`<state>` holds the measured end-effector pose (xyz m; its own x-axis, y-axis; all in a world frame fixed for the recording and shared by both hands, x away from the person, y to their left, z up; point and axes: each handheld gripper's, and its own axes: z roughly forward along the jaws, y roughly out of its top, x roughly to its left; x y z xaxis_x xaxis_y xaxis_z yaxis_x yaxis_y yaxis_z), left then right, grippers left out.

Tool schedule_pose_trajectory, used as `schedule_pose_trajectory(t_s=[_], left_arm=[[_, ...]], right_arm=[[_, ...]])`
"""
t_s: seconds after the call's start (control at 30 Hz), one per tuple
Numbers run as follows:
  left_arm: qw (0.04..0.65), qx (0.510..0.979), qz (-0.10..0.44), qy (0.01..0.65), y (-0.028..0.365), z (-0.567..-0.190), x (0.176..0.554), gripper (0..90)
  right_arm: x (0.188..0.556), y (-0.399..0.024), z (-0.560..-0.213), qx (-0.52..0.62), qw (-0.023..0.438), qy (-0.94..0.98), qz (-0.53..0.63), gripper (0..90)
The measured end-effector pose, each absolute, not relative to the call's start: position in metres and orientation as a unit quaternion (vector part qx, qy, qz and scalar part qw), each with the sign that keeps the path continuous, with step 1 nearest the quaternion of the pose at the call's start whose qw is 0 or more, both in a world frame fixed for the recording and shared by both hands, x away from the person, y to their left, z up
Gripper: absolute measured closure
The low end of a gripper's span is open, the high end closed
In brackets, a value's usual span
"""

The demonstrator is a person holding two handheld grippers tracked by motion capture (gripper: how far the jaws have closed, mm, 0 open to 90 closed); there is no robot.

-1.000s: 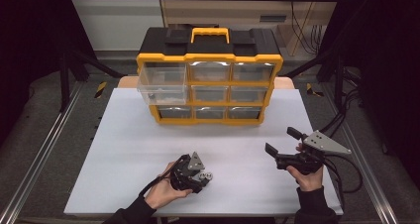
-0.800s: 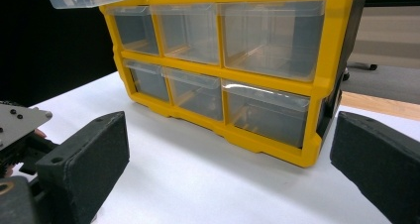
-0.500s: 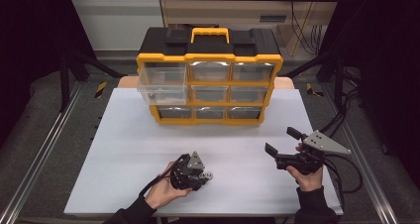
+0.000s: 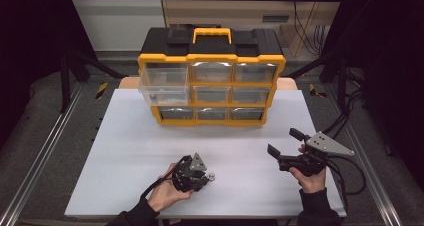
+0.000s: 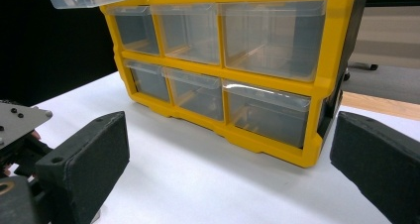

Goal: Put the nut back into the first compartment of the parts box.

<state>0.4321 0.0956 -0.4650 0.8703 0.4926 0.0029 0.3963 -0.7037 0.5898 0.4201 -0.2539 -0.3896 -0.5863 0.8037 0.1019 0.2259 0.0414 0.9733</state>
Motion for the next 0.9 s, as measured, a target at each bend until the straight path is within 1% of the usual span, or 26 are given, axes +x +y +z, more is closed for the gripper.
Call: schedule_pose_trajectory(t_s=[0.33, 0.9], left_arm=[[0.294, 0.922, 0.087, 0.236, 0.096, -0.46, 0.429, 69.4], [0.335, 0.902, 0.094, 0.256, 0.112, -0.429, 0.425, 69.4]], right_arm=[[0.42, -0.254, -0.39, 0.381, 0.251, 0.679, 0.576, 2.3], [0.42, -0.253, -0.39, 0.381, 0.25, 0.679, 0.575, 2.3]])
